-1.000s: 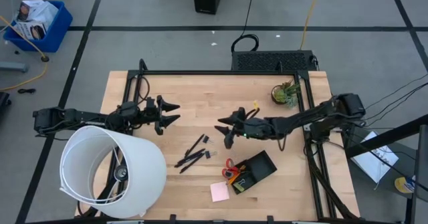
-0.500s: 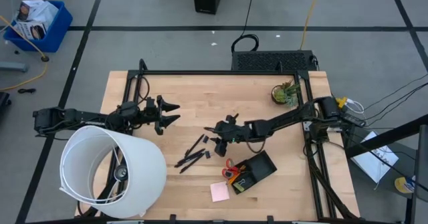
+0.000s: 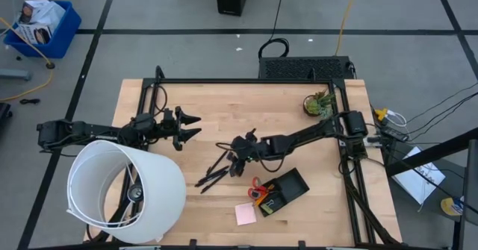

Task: Pick and place office supplies into organizer
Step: Put the black binder clip into the black desk organizer

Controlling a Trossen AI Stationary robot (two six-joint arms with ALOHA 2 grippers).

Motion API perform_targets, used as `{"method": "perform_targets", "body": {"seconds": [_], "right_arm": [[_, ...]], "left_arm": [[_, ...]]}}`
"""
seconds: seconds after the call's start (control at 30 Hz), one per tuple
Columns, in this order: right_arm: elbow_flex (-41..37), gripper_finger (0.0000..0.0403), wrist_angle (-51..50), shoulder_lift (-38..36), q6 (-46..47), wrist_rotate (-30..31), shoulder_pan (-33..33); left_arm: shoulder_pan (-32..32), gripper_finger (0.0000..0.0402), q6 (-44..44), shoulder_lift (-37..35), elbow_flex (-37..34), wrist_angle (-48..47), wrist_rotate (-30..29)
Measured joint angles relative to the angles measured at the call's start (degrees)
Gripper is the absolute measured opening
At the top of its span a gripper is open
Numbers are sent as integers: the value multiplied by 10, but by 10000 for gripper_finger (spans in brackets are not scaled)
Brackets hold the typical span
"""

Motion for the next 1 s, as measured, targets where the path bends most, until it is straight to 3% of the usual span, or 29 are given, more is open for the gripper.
{"method": "perform_targets", "body": {"seconds": [0.13, 0.3, 0.67, 1.0], "right_arm": [[0, 224, -2, 1, -4, -50, -8], [0, 239, -9, 1, -4, -47, -6], [-1, 228, 27, 49, -4, -46, -1], [4, 227, 54, 50, -4, -46, -3]], "left_arm": [[0, 253, 0, 0, 0, -1, 0], [0, 253, 0, 0, 0, 1, 0], [0, 253, 0, 0, 0, 0, 0], [0, 253, 0, 0, 0, 0, 0]]}}
